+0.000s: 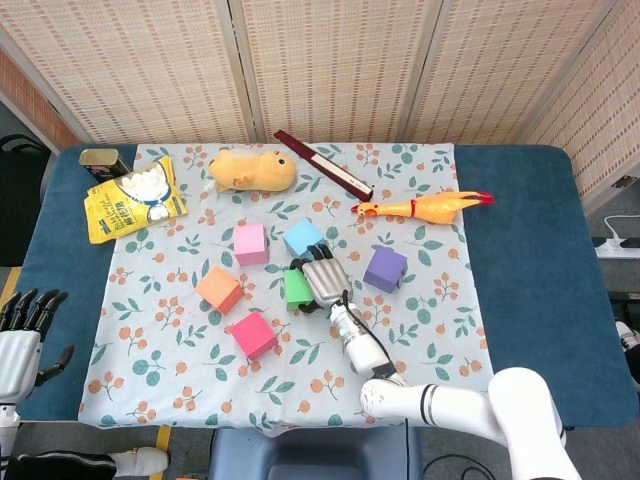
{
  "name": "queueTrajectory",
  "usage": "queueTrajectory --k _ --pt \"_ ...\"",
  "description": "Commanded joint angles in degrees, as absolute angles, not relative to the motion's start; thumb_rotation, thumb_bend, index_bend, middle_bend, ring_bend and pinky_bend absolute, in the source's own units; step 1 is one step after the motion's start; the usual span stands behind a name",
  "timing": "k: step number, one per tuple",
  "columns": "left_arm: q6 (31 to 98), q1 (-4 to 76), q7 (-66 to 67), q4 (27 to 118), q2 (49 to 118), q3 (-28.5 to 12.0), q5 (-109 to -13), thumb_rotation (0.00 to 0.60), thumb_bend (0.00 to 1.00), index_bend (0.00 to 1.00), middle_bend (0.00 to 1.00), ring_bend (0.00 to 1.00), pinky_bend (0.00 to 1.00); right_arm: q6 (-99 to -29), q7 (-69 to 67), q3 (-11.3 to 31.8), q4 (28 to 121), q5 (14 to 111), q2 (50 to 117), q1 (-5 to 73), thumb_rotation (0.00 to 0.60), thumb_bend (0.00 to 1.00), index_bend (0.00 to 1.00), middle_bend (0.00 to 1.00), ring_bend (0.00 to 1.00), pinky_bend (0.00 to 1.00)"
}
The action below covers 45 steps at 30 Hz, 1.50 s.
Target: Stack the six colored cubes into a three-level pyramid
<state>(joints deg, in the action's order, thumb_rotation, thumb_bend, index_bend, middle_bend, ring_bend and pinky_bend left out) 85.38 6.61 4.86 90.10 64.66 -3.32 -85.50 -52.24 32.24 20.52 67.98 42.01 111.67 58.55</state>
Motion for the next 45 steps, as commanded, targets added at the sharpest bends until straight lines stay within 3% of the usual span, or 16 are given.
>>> queueTrajectory --k 1,5,9,12,17,22,25,29,31,35,45 --pt "85.26 6.62 4.75 89.97 64.66 -3.28 -85.46 0.6 0.33 0.14 0.12 0.06 0.03 -52.97 33.47 20.92 67.21 40.63 112.45 59.07 0.6 0.1 0.27 0.41 0.09 0.05" --pt "85.41 6.63 4.45 89.78 64.86 -3.27 -85.67 0.6 0.33 0.14 0.12 0.06 0.03 -52.7 34.57 20.7 66.92 39.18 112.68 59.22 0.6 0.1 0.16 0.38 0.05 0.03" --pt "85.31 6.67 4.34 89.54 64.99 -3.21 -85.75 0.6 0.33 0.14 0.12 0.06 0.03 -52.88 35.2 20.27 67.87 38.69 112.45 59.08 0.6 0.1 0.01 0.21 0.0 0.0" --pt "85.49 6.64 4.17 89.43 64.95 -3.2 -85.91 0.6 0.33 0.14 0.12 0.06 0.03 -53.87 35.29 20.17 70.09 38.95 111.4 58.54 0.6 0.1 0.0 0.11 0.0 0.0" --pt "85.72 6.7 3.9 89.17 64.99 -3.27 -86.23 0.6 0.33 0.14 0.12 0.06 0.03 -57.21 34.98 19.35 78.27 41.17 106.42 55.9 0.6 0.1 0.0 0.05 0.0 0.0" --pt "85.7 6.99 3.75 88.85 65.08 -3.26 -86.78 0.6 0.33 0.14 0.12 0.06 0.03 -61.23 32.43 18.66 89.58 45.37 97.37 51.21 0.6 0.1 0.0 0.04 0.0 0.0" --pt "85.68 7.04 3.78 88.83 65.09 -3.27 -86.84 0.6 0.33 0.14 0.12 0.06 0.03 -61.7 31.85 18.56 91.01 46.08 95.95 50.48 0.6 0.1 0.0 0.05 0.0 0.0" --pt "85.52 7.4 4.02 88.94 65.02 -3.2 -87.44 0.6 0.33 0.14 0.12 0.06 0.03 -66.19 29.74 18.61 94.46 45.42 87.93 45.08 0.6 0.09 0.0 0.09 0.0 0.0" --pt "85.38 7.41 4.16 89.14 65.03 -3.08 -87.44 0.6 0.33 0.14 0.12 0.06 0.03 -64.85 28.54 18.51 94.54 43.24 85.66 43.86 0.6 0.07 0.0 0.09 0.0 0.0" --pt "84.87 7.53 4.35 89.39 65.39 -2.8 -87.42 0.6 0.33 0.14 0.12 0.06 0.03 -62.61 24.87 18.39 90.38 39.54 86.22 42.42 0.6 0.02 0.0 0.09 0.0 0.0" --pt "84.47 7.5 4.72 89.91 65.28 -2.24 -87.6 0.6 0.33 0.14 0.12 0.06 0.03 -56.9 19.38 17.34 83.56 38.97 91.21 42.81 0.6 0.02 0.0 0.1 0.0 0.0"
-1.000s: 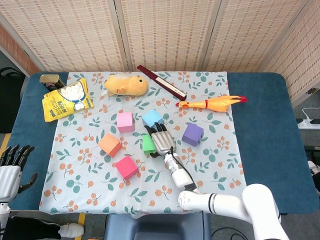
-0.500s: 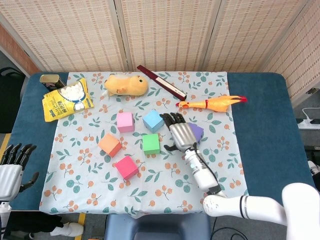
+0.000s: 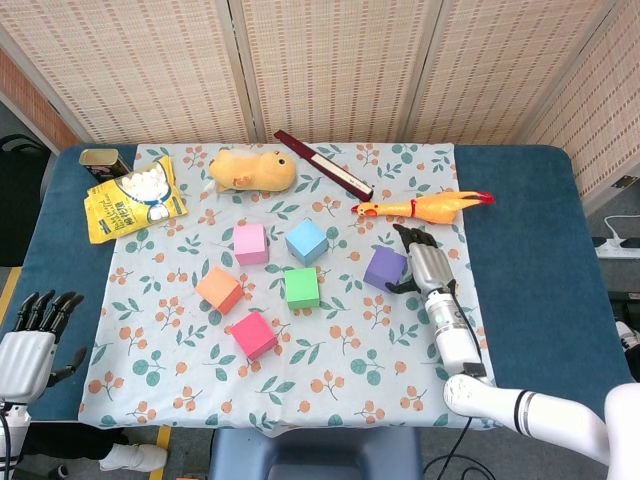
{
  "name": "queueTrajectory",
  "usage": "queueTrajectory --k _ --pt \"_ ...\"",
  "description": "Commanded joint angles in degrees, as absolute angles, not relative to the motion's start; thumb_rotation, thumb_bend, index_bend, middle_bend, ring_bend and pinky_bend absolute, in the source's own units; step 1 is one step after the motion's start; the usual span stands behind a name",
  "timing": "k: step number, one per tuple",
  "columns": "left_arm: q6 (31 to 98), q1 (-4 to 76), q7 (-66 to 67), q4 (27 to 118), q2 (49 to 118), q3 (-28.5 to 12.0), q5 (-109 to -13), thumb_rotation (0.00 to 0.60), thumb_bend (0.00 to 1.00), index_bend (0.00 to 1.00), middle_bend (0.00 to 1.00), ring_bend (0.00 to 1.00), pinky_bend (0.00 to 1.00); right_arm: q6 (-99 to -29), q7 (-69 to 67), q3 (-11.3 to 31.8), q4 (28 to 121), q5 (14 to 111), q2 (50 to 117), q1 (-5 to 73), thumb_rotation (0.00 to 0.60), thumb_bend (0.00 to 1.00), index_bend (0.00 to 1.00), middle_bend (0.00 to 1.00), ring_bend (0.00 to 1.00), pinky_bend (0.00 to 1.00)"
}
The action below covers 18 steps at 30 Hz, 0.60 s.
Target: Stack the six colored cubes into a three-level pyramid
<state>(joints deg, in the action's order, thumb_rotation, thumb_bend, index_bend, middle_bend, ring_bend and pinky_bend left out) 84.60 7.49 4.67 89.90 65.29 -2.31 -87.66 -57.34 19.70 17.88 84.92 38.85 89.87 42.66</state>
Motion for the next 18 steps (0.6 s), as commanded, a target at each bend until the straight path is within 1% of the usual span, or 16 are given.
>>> queueTrajectory --k 1,4,8,12,15,18 --pt "84.41 7.5 4.76 89.88 65.29 -2.21 -87.58 0.6 0.33 0.14 0.12 0.06 0.03 -56.46 19.26 17.28 83.21 38.65 91.62 42.93 0.6 0.02 0.0 0.1 0.0 0.0" --pt "84.31 7.51 4.6 89.78 65.41 -2.03 -87.72 0.6 0.33 0.14 0.12 0.06 0.03 -56.22 19.64 16.98 81.25 37.94 92.97 43.32 0.6 0.02 0.0 0.11 0.0 0.0" --pt "84.16 7.45 4.28 89.35 65.49 -1.9 -87.61 0.6 0.33 0.14 0.12 0.06 0.03 -55.92 19.37 16.93 76.88 37.6 95.48 43.71 0.6 0.02 0.01 0.15 0.0 0.0" --pt "84.08 7.47 4.0 89.29 65.46 -1.95 -87.44 0.6 0.33 0.14 0.12 0.06 0.03 -53.65 17.52 16.95 72.06 39.84 97.99 44.68 0.6 0.03 0.09 0.2 0.0 0.03" --pt "84.3 7.35 3.99 89.34 65.4 -1.88 -87.56 0.6 0.33 0.14 0.12 0.06 0.03 -51.94 15.32 16.88 70.07 42.78 98.56 45.02 0.6 0.09 0.18 0.24 0.01 0.08" --pt "84.4 7.21 3.95 89.41 65.27 -1.88 -87.38 0.6 0.33 0.14 0.12 0.06 0.03 -50.21 12.11 16.62 70.0 47.0 97.39 44.87 0.6 0.14 0.25 0.29 0.05 0.11"
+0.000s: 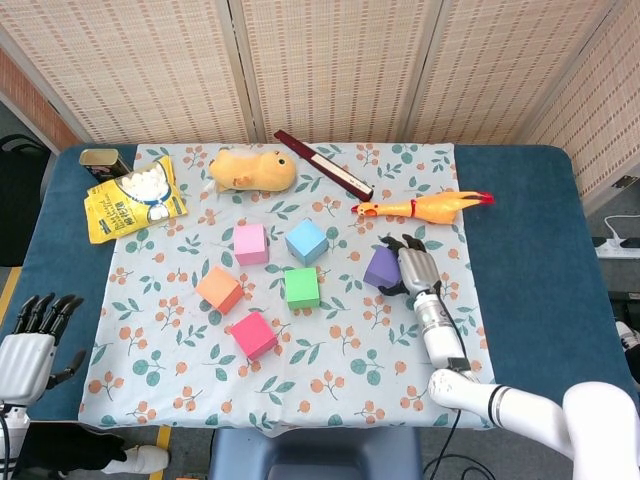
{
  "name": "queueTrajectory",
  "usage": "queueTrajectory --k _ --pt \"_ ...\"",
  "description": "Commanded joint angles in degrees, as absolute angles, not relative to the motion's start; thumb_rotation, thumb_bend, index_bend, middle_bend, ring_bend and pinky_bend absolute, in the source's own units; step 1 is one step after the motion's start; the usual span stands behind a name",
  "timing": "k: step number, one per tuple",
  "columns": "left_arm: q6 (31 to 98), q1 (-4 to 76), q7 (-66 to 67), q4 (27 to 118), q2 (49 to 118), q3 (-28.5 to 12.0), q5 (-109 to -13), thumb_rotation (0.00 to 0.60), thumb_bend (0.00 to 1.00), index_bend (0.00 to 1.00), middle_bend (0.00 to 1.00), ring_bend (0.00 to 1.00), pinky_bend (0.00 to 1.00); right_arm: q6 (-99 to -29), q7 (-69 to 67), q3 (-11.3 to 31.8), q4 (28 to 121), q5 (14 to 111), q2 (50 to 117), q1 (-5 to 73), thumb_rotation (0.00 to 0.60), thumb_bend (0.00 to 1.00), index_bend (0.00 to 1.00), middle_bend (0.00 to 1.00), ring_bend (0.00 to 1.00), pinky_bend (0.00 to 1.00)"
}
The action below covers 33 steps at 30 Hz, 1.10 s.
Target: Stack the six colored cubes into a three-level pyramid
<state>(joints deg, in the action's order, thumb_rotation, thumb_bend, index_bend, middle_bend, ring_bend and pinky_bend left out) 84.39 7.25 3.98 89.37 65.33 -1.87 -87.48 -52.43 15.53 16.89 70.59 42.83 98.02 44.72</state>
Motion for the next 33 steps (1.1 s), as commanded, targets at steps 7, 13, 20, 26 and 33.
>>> queueTrajectory --k 7,13,20,26,33 --pt "84.49 7.07 4.25 90.0 64.82 -1.9 -87.2 0.6 0.33 0.14 0.12 0.06 0.03 -43.68 1.08 15.61 74.52 60.42 89.1 44.69 0.6 0.15 0.31 0.32 0.08 0.13" --pt "84.44 7.13 5.12 91.07 64.55 -1.98 -87.13 0.6 0.33 0.14 0.12 0.06 0.03 -38.04 -9.76 14.93 74.53 71.19 85.26 47.09 0.6 0.15 0.31 0.33 0.08 0.13" --pt "84.38 7.19 6.1 92.04 64.39 -2.07 -86.99 0.6 0.33 0.14 0.12 0.06 0.03 -35.34 -20.46 14.04 67.14 76.83 89.26 50.13 0.6 0.15 0.3 0.33 0.08 0.1" --pt "84.03 7.37 6.21 92.1 64.3 -2.12 -86.86 0.6 0.33 0.14 0.12 0.06 0.03 -36.79 -26.17 13.19 62.02 79.55 94.19 51.68 0.6 0.15 0.29 0.33 0.08 0.09" --pt "84.13 7.3 5.48 91.34 64.64 -2.07 -86.93 0.6 0.33 0.14 0.12 0.06 0.03 -38.3 -25.77 12.59 59.78 79.97 97.61 52.8 0.6 0.15 0.28 0.33 0.08 0.08"
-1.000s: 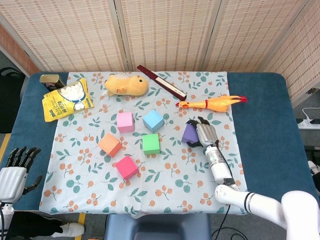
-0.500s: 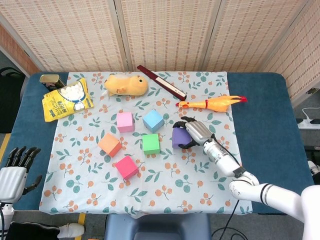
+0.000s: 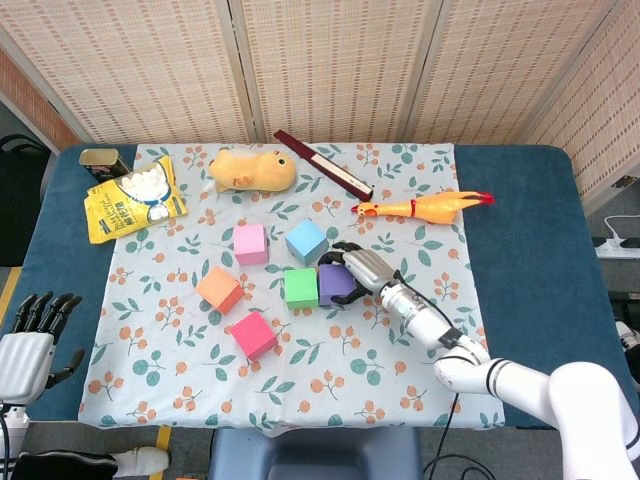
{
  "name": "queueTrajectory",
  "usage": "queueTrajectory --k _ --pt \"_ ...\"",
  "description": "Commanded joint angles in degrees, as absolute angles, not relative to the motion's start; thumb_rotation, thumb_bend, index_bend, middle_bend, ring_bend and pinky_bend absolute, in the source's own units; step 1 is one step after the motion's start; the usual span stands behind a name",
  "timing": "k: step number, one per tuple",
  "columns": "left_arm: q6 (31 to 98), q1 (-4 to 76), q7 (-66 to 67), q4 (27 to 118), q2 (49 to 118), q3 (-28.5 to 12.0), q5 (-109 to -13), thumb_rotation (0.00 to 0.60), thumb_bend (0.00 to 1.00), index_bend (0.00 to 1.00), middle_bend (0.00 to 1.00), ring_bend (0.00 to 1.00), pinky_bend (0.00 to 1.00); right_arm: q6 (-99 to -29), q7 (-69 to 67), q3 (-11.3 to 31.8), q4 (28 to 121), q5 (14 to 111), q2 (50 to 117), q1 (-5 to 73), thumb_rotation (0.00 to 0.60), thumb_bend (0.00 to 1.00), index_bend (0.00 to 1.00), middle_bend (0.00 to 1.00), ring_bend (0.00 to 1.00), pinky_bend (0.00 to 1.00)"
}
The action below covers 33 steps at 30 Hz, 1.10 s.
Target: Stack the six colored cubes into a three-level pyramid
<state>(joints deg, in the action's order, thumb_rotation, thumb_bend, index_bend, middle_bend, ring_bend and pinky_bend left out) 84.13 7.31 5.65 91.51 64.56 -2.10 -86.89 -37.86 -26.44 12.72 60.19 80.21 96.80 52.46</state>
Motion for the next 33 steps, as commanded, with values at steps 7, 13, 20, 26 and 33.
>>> queueTrajectory --k 7,13,20,26,33 --pt "84.44 7.14 4.45 90.38 64.91 -1.91 -87.28 0.6 0.33 0.14 0.12 0.06 0.03 -39.93 -20.44 12.97 61.02 76.65 99.06 52.03 0.6 0.15 0.27 0.33 0.07 0.05" --pt "84.5 7.14 3.81 89.79 65.14 -1.79 -87.61 0.6 0.33 0.14 0.12 0.06 0.03 -42.08 -13.33 13.48 64.35 72.44 99.09 50.51 0.6 0.15 0.26 0.32 0.06 0.04" --pt "84.4 7.44 3.43 89.35 65.38 -1.83 -88.02 0.6 0.33 0.14 0.12 0.06 0.03 -44.91 -6.4 13.72 66.61 68.5 99.4 48.9 0.6 0.15 0.26 0.32 0.05 0.03" --pt "84.67 7.28 3.3 89.28 65.39 -1.65 -88.26 0.6 0.33 0.14 0.12 0.06 0.03 -45.62 -6.15 14.22 65.52 67.55 100.53 48.52 0.6 0.15 0.26 0.32 0.05 0.02" --pt "84.92 7.06 3.06 89.2 65.46 -1.54 -88.31 0.6 0.33 0.14 0.12 0.06 0.03 -45.47 -6.4 14.98 64.62 66.89 102.53 48.97 0.6 0.15 0.26 0.32 0.05 0.01"
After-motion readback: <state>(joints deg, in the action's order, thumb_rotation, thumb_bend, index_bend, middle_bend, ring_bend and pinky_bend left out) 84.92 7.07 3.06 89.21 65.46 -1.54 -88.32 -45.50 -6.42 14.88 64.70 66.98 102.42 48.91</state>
